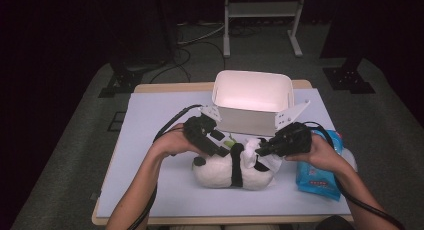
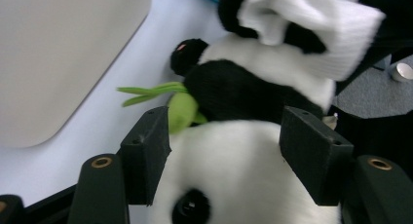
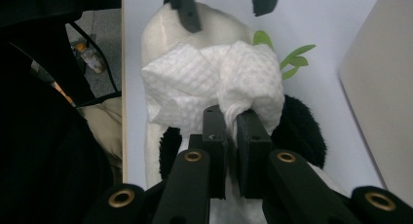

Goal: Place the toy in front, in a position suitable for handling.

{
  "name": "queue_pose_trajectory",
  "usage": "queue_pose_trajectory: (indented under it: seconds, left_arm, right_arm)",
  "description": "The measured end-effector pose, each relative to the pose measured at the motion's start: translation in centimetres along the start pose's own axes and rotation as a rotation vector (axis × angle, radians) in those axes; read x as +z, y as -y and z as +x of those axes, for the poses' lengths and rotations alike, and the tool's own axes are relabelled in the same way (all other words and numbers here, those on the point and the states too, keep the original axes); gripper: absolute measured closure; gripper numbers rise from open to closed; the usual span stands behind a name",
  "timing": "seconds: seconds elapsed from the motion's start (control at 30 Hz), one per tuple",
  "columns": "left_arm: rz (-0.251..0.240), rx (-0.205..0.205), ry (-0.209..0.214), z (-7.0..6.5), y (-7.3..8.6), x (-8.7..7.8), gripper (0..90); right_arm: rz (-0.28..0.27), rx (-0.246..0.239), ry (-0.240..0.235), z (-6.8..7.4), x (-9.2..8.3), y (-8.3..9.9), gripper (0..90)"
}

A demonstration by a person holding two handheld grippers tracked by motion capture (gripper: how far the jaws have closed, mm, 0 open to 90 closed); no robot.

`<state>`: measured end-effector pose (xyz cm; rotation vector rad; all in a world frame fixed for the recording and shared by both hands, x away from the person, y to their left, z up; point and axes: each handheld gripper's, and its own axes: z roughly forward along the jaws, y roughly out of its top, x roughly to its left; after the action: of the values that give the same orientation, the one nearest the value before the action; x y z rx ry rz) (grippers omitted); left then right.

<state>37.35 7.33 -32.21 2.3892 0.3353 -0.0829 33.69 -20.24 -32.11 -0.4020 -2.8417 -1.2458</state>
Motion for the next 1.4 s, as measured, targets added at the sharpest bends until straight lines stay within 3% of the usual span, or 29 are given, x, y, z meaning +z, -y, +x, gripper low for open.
queue_pose_trajectory:
  seconds: [0.5,0.9,1.4]
  left_arm:
    - [0.019,-0.054,0.036,1.6,-0.2,1.4,59.8]
    - [0.047,-0.03,0.058,2.1,-0.1,2.5,76.2]
    - [0.012,0.01,0.021,1.7,-1.3,1.7,79.2]
  right_arm:
    - [0.001,-0.015,-0.011,0.6,-0.1,0.3,83.3]
    - [-0.012,-0.016,-0.02,0.6,-0.1,0.5,83.3]
    - [-0.026,-0.03,-0.005,0.9,-0.9,-0.3,84.6]
